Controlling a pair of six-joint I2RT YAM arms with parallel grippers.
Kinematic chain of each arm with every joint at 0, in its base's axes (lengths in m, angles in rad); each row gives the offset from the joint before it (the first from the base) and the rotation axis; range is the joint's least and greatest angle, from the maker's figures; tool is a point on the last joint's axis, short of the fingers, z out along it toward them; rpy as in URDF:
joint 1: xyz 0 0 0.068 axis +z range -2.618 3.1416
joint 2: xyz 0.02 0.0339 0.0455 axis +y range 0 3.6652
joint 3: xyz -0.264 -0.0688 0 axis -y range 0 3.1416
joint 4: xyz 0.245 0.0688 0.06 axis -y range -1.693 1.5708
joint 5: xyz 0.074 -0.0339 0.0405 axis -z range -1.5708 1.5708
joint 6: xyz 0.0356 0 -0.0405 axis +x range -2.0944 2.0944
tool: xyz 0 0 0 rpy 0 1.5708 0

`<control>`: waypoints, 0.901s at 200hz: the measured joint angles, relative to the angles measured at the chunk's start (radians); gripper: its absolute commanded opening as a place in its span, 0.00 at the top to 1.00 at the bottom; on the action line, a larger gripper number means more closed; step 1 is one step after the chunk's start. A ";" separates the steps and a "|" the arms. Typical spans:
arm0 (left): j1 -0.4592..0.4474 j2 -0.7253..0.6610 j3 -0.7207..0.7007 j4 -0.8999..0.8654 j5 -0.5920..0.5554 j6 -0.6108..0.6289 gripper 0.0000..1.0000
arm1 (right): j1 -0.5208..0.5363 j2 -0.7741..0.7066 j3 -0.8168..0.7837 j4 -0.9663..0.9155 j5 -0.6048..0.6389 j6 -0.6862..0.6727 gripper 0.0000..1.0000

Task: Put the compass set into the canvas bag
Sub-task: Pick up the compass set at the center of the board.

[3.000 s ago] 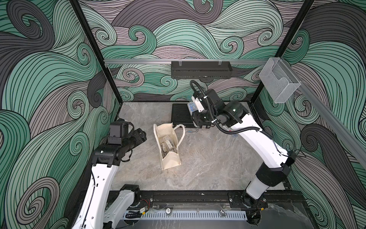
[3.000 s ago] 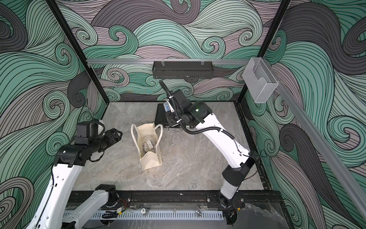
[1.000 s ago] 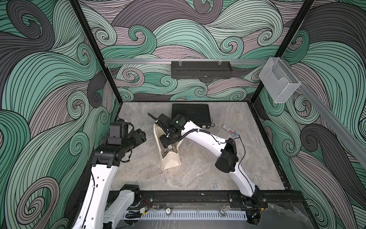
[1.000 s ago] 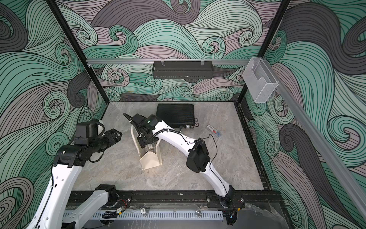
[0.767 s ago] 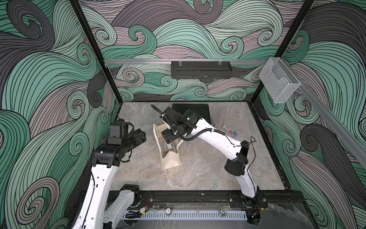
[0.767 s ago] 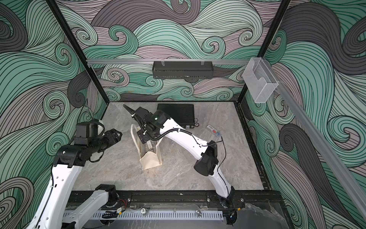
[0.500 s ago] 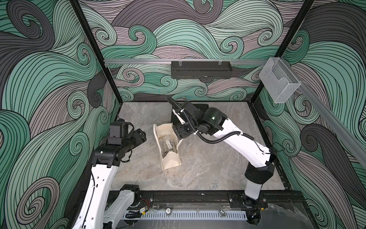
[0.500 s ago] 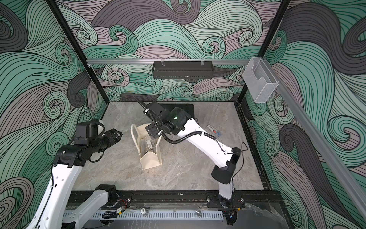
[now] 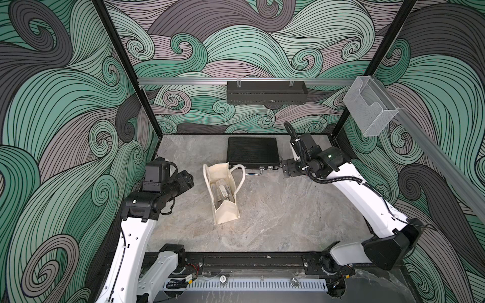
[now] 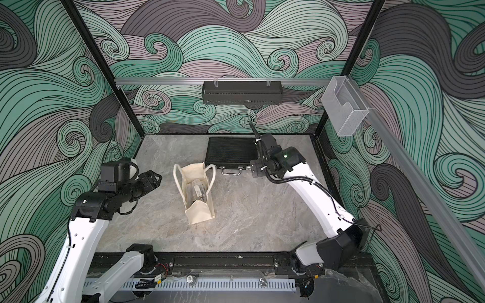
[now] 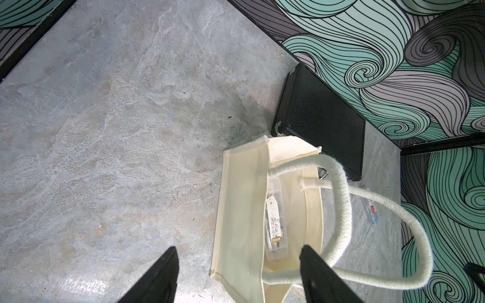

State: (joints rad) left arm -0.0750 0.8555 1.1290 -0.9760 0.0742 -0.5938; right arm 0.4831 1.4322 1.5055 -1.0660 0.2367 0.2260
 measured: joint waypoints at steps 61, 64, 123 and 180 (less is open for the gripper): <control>0.000 0.014 0.000 -0.005 -0.013 -0.007 0.26 | -0.288 0.209 -0.123 0.150 -0.135 -0.074 0.02; 0.000 0.018 0.000 -0.006 -0.014 -0.007 0.26 | -0.296 0.220 -0.123 0.158 -0.140 -0.076 0.02; 0.000 0.058 0.001 -0.015 -0.029 -0.017 0.26 | -0.408 0.490 0.007 0.233 -0.210 -0.138 0.01; 0.000 0.087 0.026 -0.032 -0.048 -0.018 0.26 | -0.452 0.709 0.183 0.217 -0.239 -0.175 0.01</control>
State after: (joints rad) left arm -0.0750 0.9424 1.1545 -1.0080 0.0257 -0.6117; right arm 0.0315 2.1414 1.6890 -0.8486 -0.0021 0.0513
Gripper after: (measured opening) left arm 0.739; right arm 0.993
